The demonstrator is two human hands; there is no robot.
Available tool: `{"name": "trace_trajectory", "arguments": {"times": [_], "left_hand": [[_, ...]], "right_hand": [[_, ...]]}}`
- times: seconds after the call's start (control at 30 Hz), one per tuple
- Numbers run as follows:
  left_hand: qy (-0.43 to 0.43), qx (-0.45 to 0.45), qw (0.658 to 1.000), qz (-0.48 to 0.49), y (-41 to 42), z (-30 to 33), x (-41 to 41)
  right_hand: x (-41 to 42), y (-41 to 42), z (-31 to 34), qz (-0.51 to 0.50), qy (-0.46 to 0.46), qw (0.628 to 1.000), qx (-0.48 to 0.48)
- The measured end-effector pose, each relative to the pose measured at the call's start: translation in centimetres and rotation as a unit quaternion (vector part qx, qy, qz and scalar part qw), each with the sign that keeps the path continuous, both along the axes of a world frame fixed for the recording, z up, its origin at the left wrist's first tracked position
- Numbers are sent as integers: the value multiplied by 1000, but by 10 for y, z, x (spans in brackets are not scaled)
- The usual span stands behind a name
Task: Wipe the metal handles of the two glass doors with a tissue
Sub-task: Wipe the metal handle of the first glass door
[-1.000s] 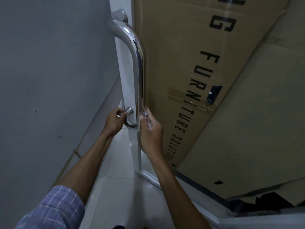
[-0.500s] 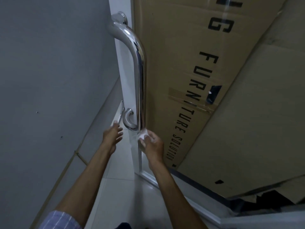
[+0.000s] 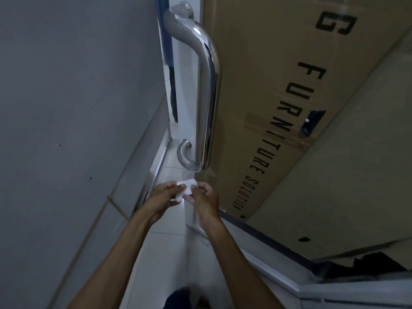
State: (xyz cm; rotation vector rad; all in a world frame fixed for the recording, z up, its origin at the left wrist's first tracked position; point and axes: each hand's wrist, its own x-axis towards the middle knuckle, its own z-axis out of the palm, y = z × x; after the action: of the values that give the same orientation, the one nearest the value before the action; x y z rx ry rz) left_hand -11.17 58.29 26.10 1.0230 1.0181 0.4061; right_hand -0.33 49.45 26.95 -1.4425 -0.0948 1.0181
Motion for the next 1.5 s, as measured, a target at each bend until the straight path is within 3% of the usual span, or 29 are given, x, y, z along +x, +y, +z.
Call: {"name": "trace_trajectory", "arguments": {"times": [0.23,0.33,0.43,0.5,0.67,0.83,1.3,1.4,1.5], "left_hand": [[49,32,977,206,59,17,15],[38,87,979,181,77,28,37],[88,219,964,120,64,47,54],[128,287,945,88,51,51,54],[155,437,878,117,41,44,50],[147,451,878,67,55,48,57],[310,338,888,-37,97,54,68],[280,276,915,-94,104,51,53],[207,232,948,-70,102,52,51]], "right_hand": [[16,-10,8,-11,7,999,-42],[25,-12,13,-30,4,999,-39],[29,-13,18,-32,8,999,-28],[32,-13,21,-30,6,999,-27],[38,-19,24,-28,9,999,-15],[43,-20,27,-26,4,1000,-9],[51,-22,44,2,-25,1000,-10],[51,-21,42,4,-27,1000,-15],[50,-19,43,1,-25,1000,-17]]}}
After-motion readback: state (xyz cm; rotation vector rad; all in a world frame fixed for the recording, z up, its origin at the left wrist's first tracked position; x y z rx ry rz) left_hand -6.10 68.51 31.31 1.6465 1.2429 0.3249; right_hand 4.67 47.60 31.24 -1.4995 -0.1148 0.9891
